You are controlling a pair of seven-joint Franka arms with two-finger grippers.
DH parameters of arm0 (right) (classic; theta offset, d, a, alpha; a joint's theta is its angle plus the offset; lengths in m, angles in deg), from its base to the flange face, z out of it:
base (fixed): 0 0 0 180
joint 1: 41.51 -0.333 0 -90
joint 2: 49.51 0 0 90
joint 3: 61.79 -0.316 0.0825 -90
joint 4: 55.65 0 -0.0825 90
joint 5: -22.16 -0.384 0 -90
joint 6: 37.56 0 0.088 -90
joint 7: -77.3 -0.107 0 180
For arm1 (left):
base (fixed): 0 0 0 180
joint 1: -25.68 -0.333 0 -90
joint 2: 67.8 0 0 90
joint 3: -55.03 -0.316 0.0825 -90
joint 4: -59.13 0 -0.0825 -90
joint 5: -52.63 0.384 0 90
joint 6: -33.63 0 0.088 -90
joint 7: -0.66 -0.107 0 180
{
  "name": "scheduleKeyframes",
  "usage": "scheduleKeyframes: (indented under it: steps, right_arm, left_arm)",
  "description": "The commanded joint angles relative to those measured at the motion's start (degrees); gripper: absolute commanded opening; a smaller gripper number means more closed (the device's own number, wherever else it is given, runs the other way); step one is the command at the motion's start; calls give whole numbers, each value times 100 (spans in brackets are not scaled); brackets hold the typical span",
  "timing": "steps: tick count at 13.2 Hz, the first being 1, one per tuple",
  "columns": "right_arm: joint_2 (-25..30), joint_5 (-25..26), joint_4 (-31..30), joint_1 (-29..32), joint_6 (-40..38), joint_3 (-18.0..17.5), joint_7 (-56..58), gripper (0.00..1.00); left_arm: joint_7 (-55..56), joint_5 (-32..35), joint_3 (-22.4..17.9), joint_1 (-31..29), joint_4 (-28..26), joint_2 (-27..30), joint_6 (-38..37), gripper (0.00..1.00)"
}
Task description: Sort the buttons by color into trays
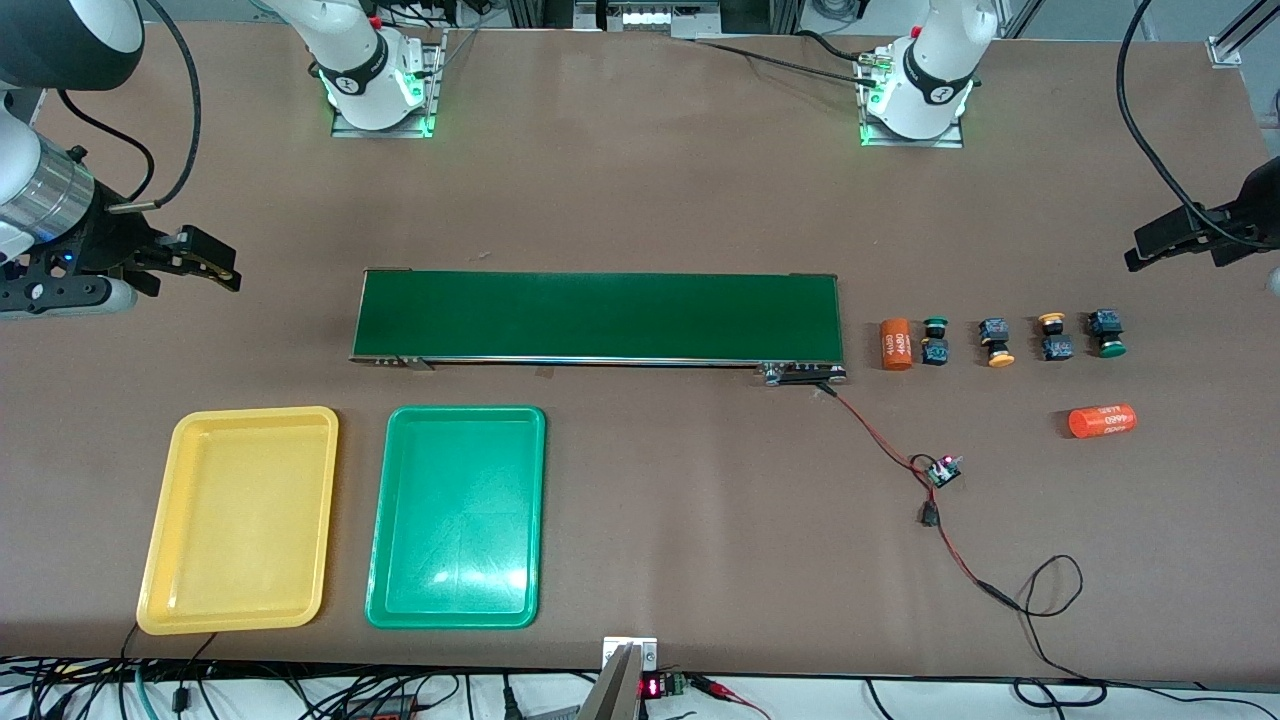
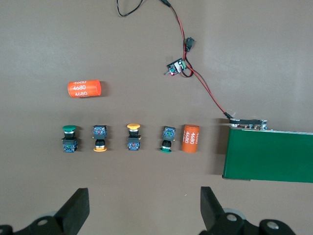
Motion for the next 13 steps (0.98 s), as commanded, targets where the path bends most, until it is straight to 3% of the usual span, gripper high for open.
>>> scheduleKeyframes:
  steps: [1, 5, 10, 13]
  right_arm:
    - [-7, -88, 16, 92, 16, -56, -64, 100]
    - [-8, -79, 16, 92, 16, -47, -64, 100]
    - [-122, -44, 33, 66, 25, -47, -55, 100]
    - [-131, -70, 42, 31, 60, -47, -55, 100]
  left_arm:
    - [-102, 143, 31, -37, -9, 64, 32, 100]
    - [-15, 134, 31, 33, 43, -49, -12, 100]
    - [-93, 47, 49, 68, 61, -892, 40, 100]
    - [-93, -996, 119, 148, 70, -1436, 67, 100]
